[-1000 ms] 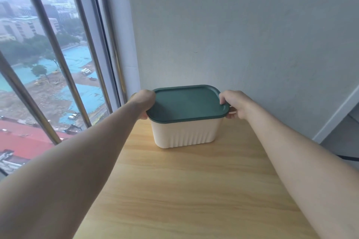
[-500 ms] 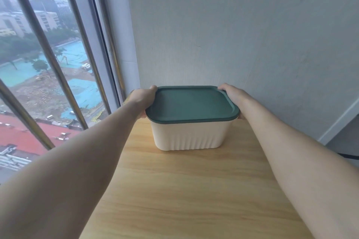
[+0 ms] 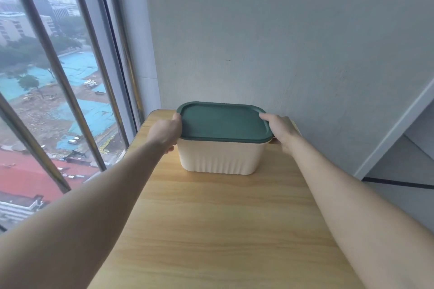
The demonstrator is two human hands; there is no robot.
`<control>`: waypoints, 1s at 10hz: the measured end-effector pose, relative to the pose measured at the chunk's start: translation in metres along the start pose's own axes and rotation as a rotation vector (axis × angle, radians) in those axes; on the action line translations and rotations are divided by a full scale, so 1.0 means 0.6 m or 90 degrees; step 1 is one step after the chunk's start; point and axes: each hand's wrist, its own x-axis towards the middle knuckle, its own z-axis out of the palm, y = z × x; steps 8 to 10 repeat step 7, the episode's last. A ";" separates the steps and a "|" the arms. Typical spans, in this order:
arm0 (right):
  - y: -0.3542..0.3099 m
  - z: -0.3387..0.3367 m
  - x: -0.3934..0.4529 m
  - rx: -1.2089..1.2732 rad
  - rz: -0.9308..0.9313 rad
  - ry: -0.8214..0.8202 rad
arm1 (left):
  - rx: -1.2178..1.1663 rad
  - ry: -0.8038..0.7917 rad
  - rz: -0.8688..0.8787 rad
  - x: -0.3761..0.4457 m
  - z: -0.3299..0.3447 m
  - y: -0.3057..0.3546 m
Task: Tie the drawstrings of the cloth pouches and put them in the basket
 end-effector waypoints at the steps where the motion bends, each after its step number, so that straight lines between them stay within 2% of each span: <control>1: 0.030 -0.005 -0.025 -0.041 -0.073 -0.026 | -0.058 0.020 0.000 -0.001 0.009 0.000; 2: 0.057 -0.004 -0.030 0.003 -0.125 0.040 | -0.142 0.021 -0.036 0.005 0.024 0.007; 3: 0.075 0.001 -0.027 0.102 -0.176 0.041 | -0.155 0.034 -0.060 0.017 0.032 0.011; 4: 0.081 -0.003 -0.018 0.118 -0.198 0.019 | -0.167 0.012 -0.081 0.030 0.037 0.018; 5: 0.070 -0.012 -0.002 0.094 -0.176 0.035 | -0.226 -0.001 -0.086 0.044 0.054 0.028; 7: 0.054 -0.016 0.031 0.023 -0.124 0.171 | -0.328 -0.021 -0.069 0.057 0.071 0.037; 10: 0.054 -0.016 0.031 0.023 -0.124 0.171 | -0.328 -0.021 -0.069 0.057 0.071 0.037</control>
